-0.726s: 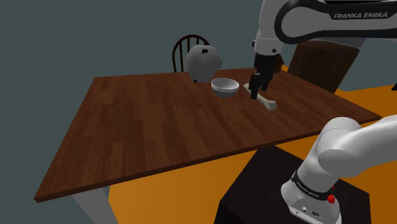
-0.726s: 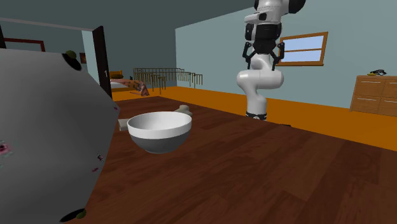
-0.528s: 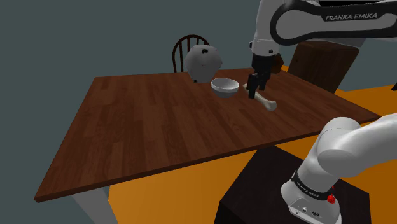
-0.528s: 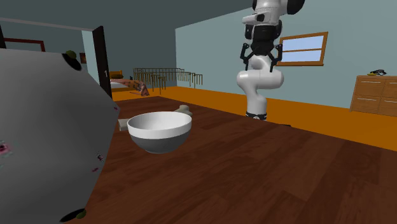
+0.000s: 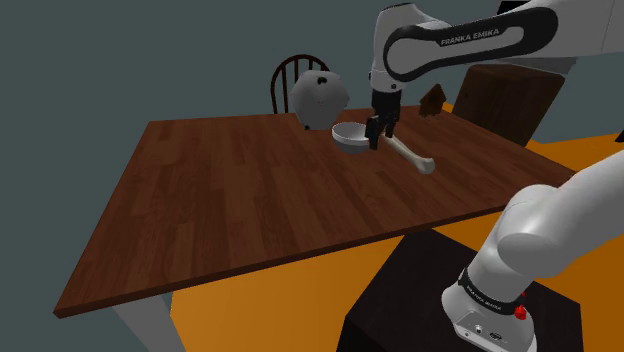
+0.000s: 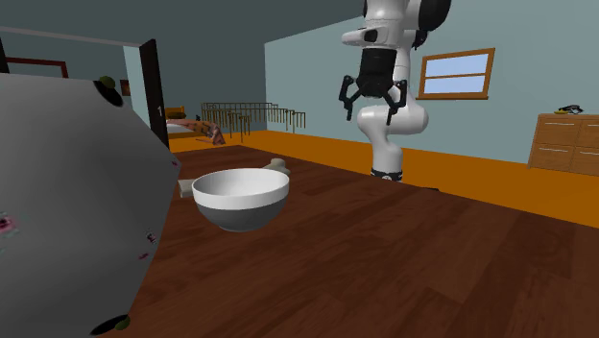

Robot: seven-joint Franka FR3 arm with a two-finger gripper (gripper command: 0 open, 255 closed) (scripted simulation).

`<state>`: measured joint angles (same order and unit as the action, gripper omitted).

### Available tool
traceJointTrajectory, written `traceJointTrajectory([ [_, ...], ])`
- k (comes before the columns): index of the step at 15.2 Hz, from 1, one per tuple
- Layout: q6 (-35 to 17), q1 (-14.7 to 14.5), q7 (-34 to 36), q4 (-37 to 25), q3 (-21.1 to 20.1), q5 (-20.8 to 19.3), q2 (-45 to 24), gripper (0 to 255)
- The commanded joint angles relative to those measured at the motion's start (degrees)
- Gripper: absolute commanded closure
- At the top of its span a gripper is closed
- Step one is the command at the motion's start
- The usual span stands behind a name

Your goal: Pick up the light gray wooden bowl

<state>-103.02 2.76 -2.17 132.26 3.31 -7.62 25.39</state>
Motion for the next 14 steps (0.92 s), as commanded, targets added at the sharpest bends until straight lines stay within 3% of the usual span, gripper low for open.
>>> traceJointTrajectory([
  [1, -2.2, 0.4, -0.9, -2.0, 0.7, -0.8, -4.0, 0],
  [14, -9.4, 3.1, -6.9, -23.9, 4.2, -2.9, -31.8, 0],
])
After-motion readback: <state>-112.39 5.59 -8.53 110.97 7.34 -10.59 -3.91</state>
